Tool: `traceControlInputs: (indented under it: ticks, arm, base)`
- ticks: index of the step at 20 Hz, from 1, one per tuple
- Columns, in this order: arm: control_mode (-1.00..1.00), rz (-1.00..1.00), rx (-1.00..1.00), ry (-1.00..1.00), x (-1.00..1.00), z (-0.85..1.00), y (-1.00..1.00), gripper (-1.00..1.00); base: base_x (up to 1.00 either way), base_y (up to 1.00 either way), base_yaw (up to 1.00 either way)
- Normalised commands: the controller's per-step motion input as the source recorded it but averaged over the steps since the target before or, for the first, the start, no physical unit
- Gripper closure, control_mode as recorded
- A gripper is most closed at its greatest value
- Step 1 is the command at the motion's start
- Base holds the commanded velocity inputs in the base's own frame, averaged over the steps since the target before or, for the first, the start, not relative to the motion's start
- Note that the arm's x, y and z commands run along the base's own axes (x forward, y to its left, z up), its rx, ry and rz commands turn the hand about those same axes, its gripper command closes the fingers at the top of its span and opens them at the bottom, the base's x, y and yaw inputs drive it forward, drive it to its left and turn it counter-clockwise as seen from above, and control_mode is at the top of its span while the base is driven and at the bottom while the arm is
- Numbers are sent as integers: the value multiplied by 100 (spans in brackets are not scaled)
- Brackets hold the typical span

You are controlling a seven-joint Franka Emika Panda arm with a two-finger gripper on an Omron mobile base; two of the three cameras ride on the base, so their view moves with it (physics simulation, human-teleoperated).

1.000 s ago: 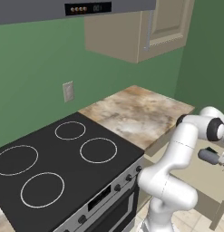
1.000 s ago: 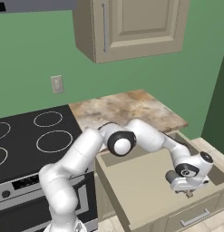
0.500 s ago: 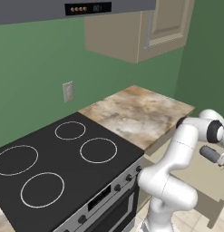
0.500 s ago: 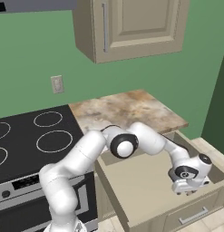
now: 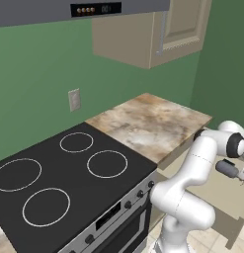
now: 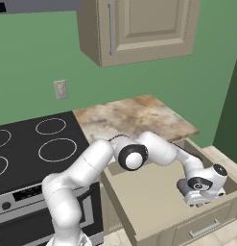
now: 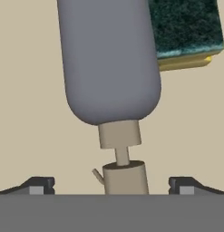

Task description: Restock the sink supplies by placing the sponge and soap dispenser on the counter and next to the sink. Make sure the soap dispenser is upright.

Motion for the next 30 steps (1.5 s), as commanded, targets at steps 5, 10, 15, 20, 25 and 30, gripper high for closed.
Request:
traceControlInputs:
  ticks: [5,10,15,20,25,30]
  arm:
    - [-100,0,-2,0,17,-2,1,-100]
    - [-100,0,-4,0,26,-14,8,-100]
    - [-100,0,-6,0,3,-37,1,-100]
    - [-100,0,-2,0,-16,-45,0,-100]
    - [-100,0,-3,0,-3,-31,14,100]
    - [-100,0,-1,-1,0,-5,17,100]
  base:
    - [0,0,0]
    - [0,0,0]
    - [0,0,0]
    - [0,0,0]
    - [0,0,0]
    - [0,0,0]
